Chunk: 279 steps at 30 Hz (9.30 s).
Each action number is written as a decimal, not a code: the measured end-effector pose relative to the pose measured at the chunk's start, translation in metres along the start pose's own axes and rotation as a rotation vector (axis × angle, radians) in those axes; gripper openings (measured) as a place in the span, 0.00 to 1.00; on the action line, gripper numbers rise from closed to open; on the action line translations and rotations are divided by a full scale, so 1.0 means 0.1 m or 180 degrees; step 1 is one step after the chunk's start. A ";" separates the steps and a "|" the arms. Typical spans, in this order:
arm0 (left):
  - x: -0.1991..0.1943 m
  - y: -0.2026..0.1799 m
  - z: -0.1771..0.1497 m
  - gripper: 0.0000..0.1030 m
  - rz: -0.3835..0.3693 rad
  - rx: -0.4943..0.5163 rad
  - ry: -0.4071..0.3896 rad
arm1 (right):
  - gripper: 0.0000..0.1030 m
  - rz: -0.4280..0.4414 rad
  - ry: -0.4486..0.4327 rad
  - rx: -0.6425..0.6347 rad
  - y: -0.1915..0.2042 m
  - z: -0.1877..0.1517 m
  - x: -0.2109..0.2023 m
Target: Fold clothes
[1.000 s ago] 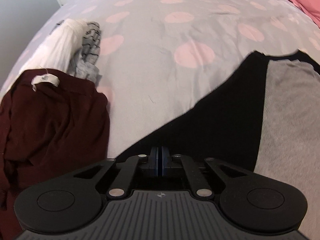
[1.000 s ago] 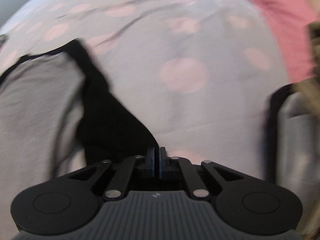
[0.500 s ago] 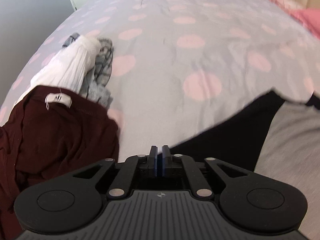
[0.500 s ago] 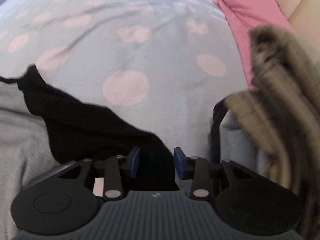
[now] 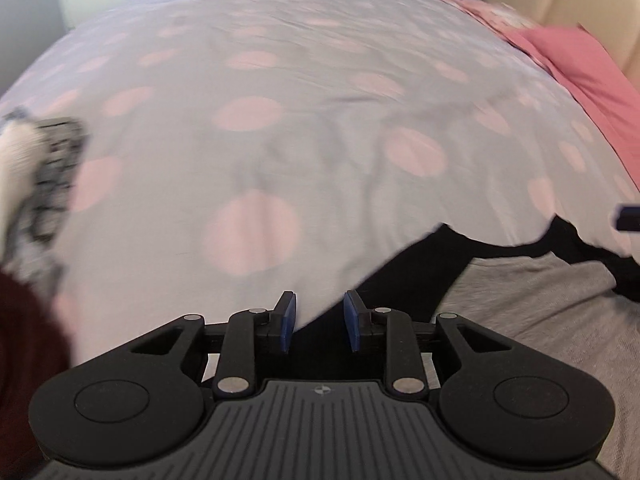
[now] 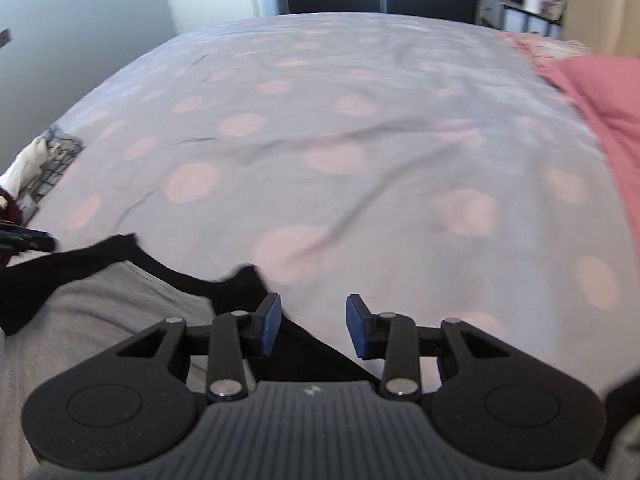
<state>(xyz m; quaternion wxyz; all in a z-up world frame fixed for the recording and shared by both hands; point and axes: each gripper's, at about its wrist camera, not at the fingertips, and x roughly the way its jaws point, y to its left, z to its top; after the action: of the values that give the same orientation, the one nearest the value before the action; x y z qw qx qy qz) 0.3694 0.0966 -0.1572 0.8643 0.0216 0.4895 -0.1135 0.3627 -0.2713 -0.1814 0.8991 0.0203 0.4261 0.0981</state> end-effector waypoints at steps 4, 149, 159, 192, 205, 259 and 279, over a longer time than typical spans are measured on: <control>0.21 -0.18 0.02 0.24 -0.0036 0.0203 0.0008 | 0.38 0.0150 0.0092 0.0091 0.08 0.05 0.34; -2.25 -0.88 -2.94 0.01 -0.0863 0.0416 0.1250 | 0.08 0.0828 0.1735 -0.0473 0.28 -2.69 -2.30; -2.49 -0.66 -3.05 0.01 -0.0826 0.0430 0.1571 | 0.08 0.0974 0.2168 -0.0599 0.41 -2.74 -2.52; -1.89 -0.88 -2.52 0.16 -0.0854 0.0184 0.1397 | 0.33 -0.0068 0.0891 0.0147 -0.20 -2.31 -2.21; -1.59 -1.40 -2.04 0.25 -0.0981 0.0383 0.1042 | 0.41 -0.0307 0.0811 0.0602 -0.23 -2.07 -1.44; -1.88 -1.13 -1.11 0.04 -0.1384 -0.0433 -0.0658 | 0.47 -0.0146 0.0164 0.1032 -0.06 -1.19 -1.70; -1.99 0.00 -0.90 0.04 -0.1045 -0.1507 -0.1077 | 0.46 -0.0313 0.0429 0.0032 0.40 -1.17 -0.60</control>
<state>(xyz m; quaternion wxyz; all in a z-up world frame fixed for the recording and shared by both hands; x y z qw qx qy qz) 0.1951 0.1446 -0.0341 0.8845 -0.2782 0.3488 -0.1363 0.2292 -0.2492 -0.2048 0.8720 -0.0028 0.4866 0.0528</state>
